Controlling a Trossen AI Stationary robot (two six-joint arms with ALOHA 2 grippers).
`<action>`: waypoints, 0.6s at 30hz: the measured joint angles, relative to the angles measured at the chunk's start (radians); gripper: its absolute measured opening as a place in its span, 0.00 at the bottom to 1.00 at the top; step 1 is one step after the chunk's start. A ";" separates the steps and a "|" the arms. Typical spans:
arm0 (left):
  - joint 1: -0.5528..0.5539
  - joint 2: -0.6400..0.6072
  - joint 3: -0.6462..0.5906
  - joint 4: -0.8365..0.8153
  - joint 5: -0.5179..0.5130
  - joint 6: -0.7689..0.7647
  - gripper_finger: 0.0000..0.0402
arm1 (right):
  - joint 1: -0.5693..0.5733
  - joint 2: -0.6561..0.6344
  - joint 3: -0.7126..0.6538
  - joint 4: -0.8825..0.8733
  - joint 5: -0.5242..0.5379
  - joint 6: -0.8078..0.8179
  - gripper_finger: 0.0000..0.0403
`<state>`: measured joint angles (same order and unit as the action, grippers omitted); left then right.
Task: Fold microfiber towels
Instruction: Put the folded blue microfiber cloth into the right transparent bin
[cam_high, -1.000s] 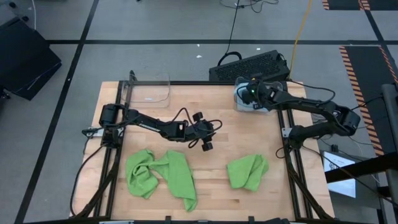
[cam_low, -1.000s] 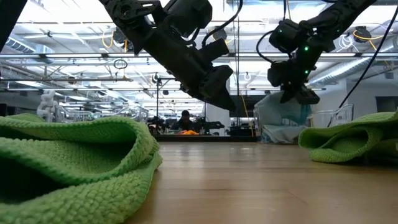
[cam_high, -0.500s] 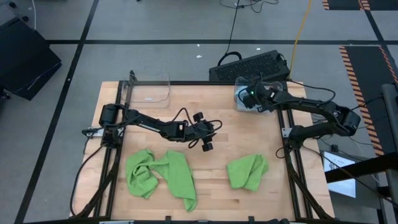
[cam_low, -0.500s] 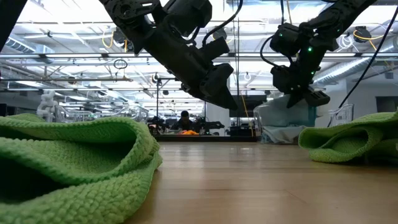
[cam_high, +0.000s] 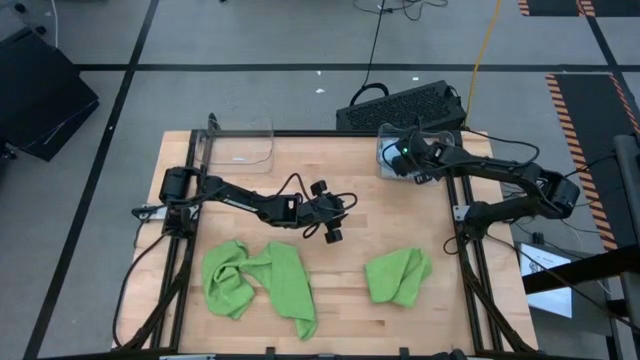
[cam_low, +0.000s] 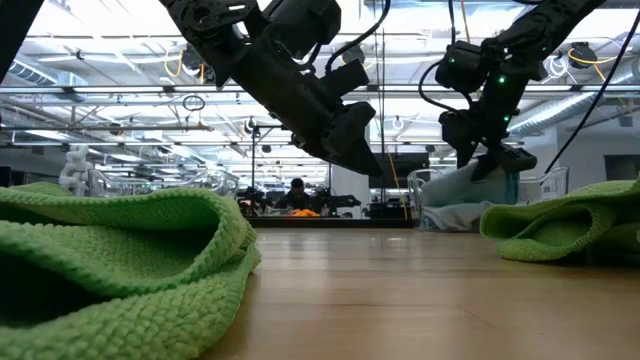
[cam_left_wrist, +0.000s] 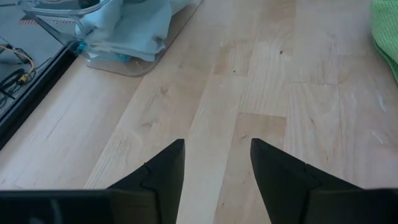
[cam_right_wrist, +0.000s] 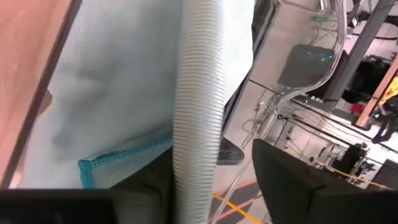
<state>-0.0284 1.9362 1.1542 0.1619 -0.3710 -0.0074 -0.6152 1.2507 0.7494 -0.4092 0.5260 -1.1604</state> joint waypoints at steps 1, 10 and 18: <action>0.000 0.000 0.000 0.000 0.000 0.000 0.46 | 0.000 0.000 0.000 -0.001 -0.004 0.018 0.45; 0.000 0.000 0.000 0.000 0.005 0.000 0.46 | -0.015 0.000 0.000 -0.022 -0.043 0.187 0.54; 0.000 0.000 0.000 0.011 0.041 -0.001 0.46 | -0.100 -0.043 0.048 -0.177 -0.192 0.322 0.51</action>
<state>-0.0284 1.9362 1.1538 0.1726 -0.3303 -0.0084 -0.7155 1.2080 0.7977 -0.5867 0.3343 -0.8382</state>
